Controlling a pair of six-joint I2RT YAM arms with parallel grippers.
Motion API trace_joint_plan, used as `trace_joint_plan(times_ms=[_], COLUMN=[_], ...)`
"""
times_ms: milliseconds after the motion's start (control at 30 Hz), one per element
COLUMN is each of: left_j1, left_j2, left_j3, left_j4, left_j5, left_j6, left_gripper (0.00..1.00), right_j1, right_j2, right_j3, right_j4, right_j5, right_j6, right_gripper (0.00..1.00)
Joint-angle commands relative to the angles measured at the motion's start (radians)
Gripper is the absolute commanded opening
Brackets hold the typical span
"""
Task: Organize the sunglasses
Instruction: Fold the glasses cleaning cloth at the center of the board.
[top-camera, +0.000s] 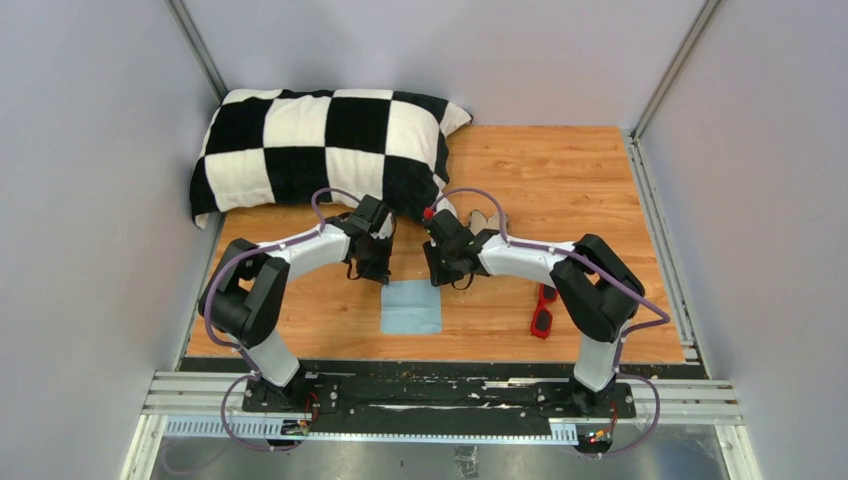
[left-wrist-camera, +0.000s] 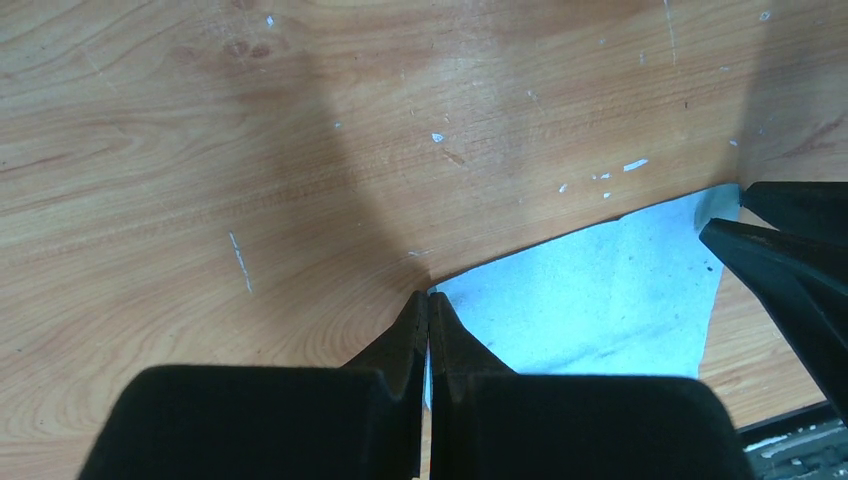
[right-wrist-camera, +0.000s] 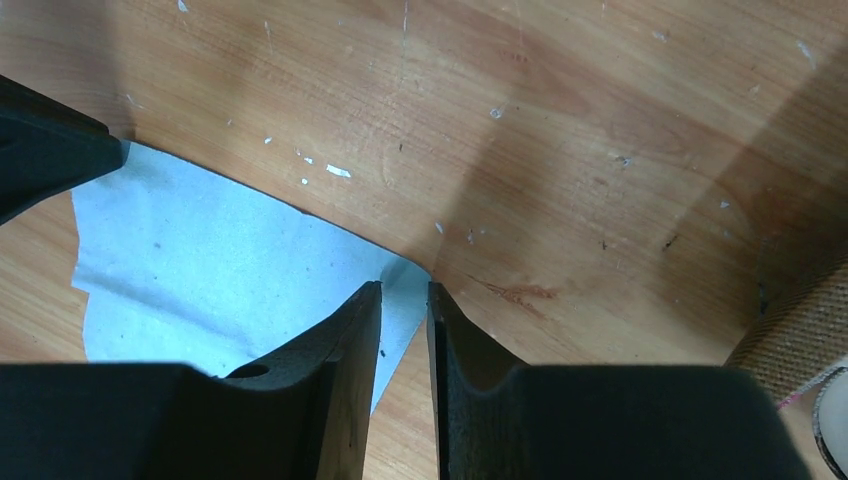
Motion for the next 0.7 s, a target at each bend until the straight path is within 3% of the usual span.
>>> trace_joint_plan(times_ms=[0,500,667], left_j1=[-0.004,-0.004,-0.004], left_j2=[-0.004,0.003,0.009], left_j3=[0.027,0.047,0.074], left_j4=[-0.018,-0.021,-0.029], left_j5=[-0.005,0.002,0.001], left_j6=[0.016,0.018,0.019], left_gripper=[0.00,0.00,0.00], right_j1=[-0.010,-0.010,-0.010], right_j2=[0.035,0.033,0.012], right_j3=[0.008,0.019,0.040], right_j4=[-0.030,-0.032,-0.047], right_j5=[0.033,0.034,0.093], right_j6=[-0.012,-0.026,-0.042], right_gripper=[0.29,0.00,0.00])
